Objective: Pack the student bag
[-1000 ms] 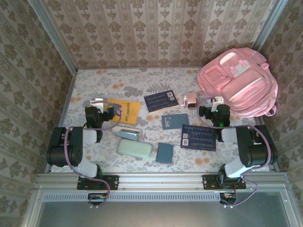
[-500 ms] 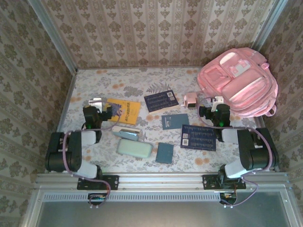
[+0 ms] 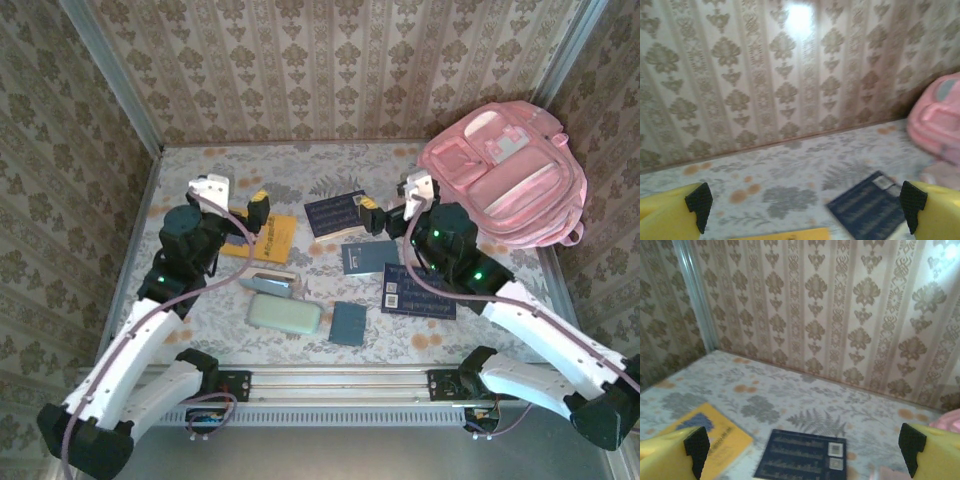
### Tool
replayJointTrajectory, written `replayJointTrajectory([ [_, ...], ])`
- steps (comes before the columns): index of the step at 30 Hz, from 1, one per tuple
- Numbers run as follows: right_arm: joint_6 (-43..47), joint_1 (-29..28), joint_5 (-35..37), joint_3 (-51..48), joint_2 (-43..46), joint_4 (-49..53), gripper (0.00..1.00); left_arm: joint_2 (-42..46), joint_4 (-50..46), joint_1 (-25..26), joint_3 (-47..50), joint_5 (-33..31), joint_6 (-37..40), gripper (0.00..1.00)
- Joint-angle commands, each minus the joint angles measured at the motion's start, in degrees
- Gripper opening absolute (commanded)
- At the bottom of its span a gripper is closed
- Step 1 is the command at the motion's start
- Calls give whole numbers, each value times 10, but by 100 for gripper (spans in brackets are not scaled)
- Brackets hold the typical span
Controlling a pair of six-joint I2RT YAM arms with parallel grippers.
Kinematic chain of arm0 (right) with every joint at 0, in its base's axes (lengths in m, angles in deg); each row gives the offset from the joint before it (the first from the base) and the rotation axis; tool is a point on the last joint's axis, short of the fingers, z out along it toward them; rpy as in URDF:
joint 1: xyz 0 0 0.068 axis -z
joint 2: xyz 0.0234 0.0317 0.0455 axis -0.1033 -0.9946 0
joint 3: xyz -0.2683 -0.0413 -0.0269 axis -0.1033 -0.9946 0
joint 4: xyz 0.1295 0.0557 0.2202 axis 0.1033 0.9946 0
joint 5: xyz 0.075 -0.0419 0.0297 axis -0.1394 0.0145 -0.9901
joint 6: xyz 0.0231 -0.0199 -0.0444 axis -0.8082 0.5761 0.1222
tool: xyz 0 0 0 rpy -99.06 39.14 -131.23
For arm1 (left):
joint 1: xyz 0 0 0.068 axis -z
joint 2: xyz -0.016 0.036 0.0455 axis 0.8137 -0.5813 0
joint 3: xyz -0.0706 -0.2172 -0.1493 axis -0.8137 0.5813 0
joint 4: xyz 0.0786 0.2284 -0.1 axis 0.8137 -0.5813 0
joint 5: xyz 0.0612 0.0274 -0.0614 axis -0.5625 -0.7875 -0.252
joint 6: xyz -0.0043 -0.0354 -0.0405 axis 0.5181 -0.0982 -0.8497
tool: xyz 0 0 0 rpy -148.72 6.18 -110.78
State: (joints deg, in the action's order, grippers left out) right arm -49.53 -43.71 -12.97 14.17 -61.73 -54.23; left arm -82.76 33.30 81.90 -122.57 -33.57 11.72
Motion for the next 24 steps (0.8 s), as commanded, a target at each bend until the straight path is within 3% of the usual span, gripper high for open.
replayJointTrajectory([
  [1, -111, 1, 54, 90, 3, 243, 100, -14, -284, 4, -75, -32, -109, 100],
  [3, -139, 15, 17, 100, 17, 285, 100, -27, -356, -2, -100, -44, -128, 100],
  [5, -158, 52, -78, 54, 52, 239, 100, -27, -358, -17, -82, -9, -153, 100],
  [7, -218, 78, -107, 22, 70, 230, 100, -27, -359, -39, -59, 29, -195, 100],
  [10, -234, 112, -166, 78, 4, 373, 100, -50, -387, -52, -51, 82, -223, 100],
  [12, -232, 105, -204, 97, -51, 439, 100, -67, -397, -53, -40, 93, -237, 100],
  [17, -265, 66, -185, 52, -97, 467, 100, -100, -360, -53, 3, 135, -250, 100],
  [24, -279, 126, -139, 42, -108, 444, 100, -174, -354, -20, -27, 153, -237, 100],
])
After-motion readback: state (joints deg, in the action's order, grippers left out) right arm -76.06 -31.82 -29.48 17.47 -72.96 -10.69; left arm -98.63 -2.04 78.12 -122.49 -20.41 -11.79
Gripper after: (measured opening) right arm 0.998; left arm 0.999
